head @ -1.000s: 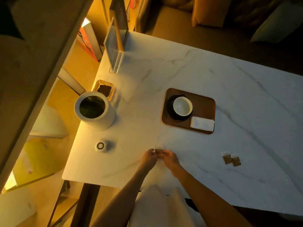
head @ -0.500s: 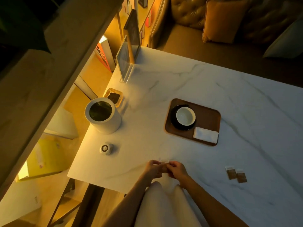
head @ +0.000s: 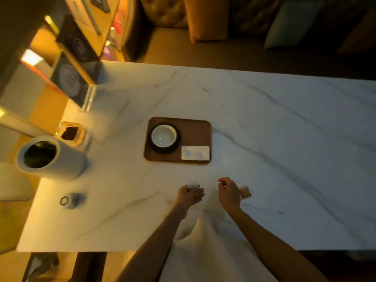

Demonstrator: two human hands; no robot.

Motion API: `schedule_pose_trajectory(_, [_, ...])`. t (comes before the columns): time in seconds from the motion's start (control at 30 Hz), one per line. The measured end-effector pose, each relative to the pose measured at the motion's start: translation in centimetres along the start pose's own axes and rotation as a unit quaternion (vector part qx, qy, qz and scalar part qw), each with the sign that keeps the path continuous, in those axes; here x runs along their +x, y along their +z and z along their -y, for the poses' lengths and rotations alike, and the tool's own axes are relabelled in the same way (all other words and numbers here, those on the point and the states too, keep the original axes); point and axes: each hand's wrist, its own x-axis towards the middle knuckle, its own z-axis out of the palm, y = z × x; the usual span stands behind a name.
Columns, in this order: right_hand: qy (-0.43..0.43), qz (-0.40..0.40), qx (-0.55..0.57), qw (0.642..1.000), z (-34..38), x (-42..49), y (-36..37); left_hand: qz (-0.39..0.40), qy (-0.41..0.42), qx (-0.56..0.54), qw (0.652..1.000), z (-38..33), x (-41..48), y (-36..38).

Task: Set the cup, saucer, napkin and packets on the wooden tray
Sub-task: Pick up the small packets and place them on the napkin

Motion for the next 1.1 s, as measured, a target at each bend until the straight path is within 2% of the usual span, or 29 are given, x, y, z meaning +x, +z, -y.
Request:
schedule_pose_trajectory(0.07, [0.014,-0.027,-0.053,0.998,-2.8,1.4,-2.1,0.004,-0.022,0.002,1.0,1.1,0.4,2.1])
schedule_pose_trajectory(0.23, [0.049,-0.037,-0.125,0.99,-7.3,4.3,-4.7,0.02,-0.039,-0.011,0.999,3.0,1.4,5.4])
schedule_pose_trajectory(0.37, [0.111,0.002,-0.087,0.99,-8.4,4.9,-4.4,-0.034,-0.052,-0.032,0.998,4.6,2.5,7.3])
schedule_pose_trajectory(0.7, [0.059,0.058,-0.103,0.991,-8.9,6.9,-3.8,-0.073,-0.062,-0.029,0.995,5.3,4.6,10.2])
schedule_pose_trajectory(0.97, [0.032,0.131,-0.06,0.989,-8.8,6.6,-3.2,-0.003,-0.061,0.023,0.998,5.6,4.7,12.0])
schedule_pose_trajectory(1.1, [0.041,0.178,-0.046,0.982,-9.1,6.4,-3.3,-0.016,-0.074,0.049,0.996,6.2,5.1,11.9])
